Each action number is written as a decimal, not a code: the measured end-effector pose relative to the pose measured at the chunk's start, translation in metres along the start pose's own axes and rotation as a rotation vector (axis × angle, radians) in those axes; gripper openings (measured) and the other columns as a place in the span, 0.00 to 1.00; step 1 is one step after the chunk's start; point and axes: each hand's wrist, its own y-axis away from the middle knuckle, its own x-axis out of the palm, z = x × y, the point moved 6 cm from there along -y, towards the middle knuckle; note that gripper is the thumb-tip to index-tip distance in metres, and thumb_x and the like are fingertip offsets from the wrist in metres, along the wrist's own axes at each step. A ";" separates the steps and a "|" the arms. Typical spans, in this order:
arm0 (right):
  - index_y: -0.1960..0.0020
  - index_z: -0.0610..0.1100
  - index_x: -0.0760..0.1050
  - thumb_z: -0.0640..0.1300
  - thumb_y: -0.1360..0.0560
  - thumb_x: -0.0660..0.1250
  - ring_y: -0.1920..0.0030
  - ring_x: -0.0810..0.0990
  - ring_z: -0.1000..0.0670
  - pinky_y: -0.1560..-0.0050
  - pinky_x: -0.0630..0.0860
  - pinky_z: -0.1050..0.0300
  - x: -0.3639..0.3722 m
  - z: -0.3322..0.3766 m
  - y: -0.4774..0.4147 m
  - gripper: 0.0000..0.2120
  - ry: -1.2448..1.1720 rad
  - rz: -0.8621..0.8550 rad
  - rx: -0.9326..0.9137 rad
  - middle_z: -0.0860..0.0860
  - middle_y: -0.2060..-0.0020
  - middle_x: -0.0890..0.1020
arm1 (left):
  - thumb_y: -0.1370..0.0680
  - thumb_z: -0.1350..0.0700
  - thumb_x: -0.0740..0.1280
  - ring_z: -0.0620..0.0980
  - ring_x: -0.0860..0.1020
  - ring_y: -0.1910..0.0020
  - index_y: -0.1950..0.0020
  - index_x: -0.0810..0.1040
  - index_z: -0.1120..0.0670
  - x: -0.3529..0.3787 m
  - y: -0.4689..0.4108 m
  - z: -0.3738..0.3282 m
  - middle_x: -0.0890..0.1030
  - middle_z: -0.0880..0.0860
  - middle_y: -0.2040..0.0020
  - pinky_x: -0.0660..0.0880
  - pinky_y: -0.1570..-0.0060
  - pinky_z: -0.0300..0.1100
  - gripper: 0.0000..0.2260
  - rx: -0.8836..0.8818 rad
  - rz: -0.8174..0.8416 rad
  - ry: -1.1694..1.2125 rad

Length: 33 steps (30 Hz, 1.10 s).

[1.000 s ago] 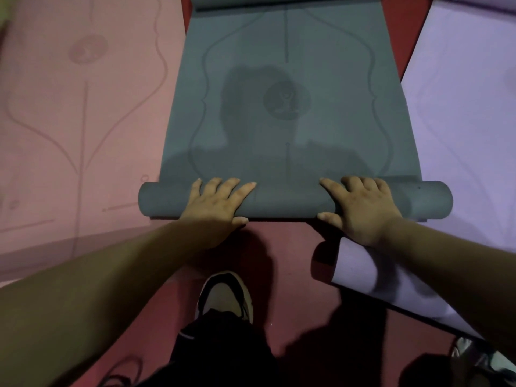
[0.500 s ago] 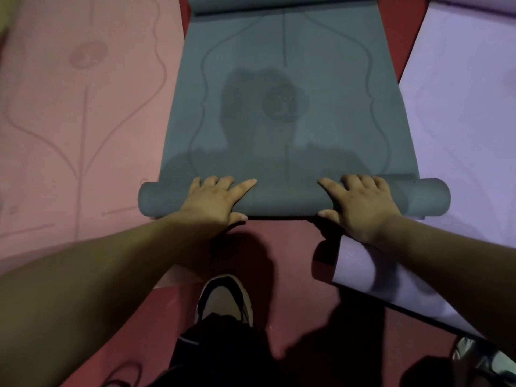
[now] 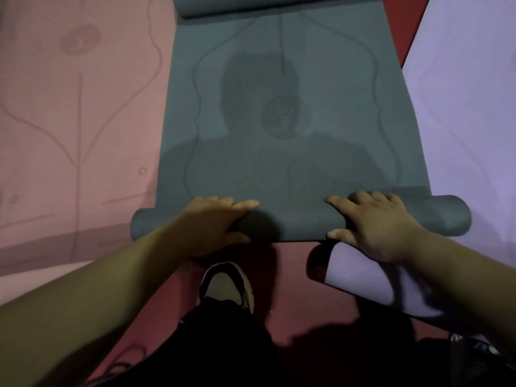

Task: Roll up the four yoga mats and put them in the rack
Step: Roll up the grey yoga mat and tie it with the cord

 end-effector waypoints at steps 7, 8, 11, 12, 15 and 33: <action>0.24 0.62 0.63 0.78 0.31 0.43 0.43 0.78 0.43 0.39 0.71 0.44 0.014 0.002 0.020 0.41 -0.021 -0.032 -0.039 0.52 0.42 0.78 | 0.28 0.25 0.55 0.53 0.76 0.35 0.20 0.55 0.38 0.021 0.013 -0.012 0.76 0.49 0.32 0.73 0.38 0.49 0.38 0.019 0.101 0.123; 0.25 0.61 0.66 0.77 0.29 0.46 0.46 0.78 0.42 0.41 0.72 0.43 0.016 0.002 0.021 0.39 -0.021 -0.090 -0.044 0.51 0.44 0.79 | 0.28 0.26 0.56 0.54 0.76 0.35 0.20 0.56 0.39 0.022 0.012 -0.012 0.76 0.49 0.31 0.72 0.38 0.49 0.38 0.016 0.106 0.135; 0.27 0.59 0.70 0.75 0.27 0.50 0.48 0.78 0.43 0.43 0.71 0.43 0.020 0.003 0.024 0.35 -0.011 -0.200 -0.038 0.52 0.45 0.80 | 0.30 0.25 0.54 0.54 0.76 0.34 0.21 0.57 0.37 0.024 0.010 -0.012 0.77 0.49 0.31 0.73 0.38 0.49 0.39 0.017 0.104 0.146; 0.27 0.59 0.70 0.75 0.27 0.50 0.48 0.78 0.43 0.44 0.71 0.44 0.020 0.003 0.023 0.35 -0.010 -0.206 -0.034 0.52 0.45 0.80 | 0.30 0.24 0.53 0.55 0.77 0.35 0.21 0.56 0.37 0.024 0.010 -0.012 0.77 0.50 0.32 0.73 0.39 0.50 0.39 0.016 0.096 0.134; 0.27 0.61 0.69 0.78 0.28 0.46 0.46 0.77 0.44 0.43 0.71 0.44 0.018 0.003 0.020 0.38 -0.015 -0.146 -0.018 0.53 0.43 0.79 | 0.28 0.24 0.51 0.57 0.78 0.39 0.20 0.55 0.38 0.026 0.015 -0.016 0.77 0.51 0.36 0.73 0.44 0.52 0.38 -0.004 0.010 0.031; 0.26 0.59 0.69 0.76 0.26 0.47 0.44 0.78 0.39 0.38 0.69 0.40 0.021 0.002 0.015 0.37 -0.007 -0.175 0.041 0.47 0.42 0.79 | 0.27 0.27 0.51 0.54 0.77 0.46 0.23 0.63 0.36 0.011 0.016 -0.014 0.77 0.48 0.44 0.70 0.53 0.49 0.34 -0.065 -0.136 0.031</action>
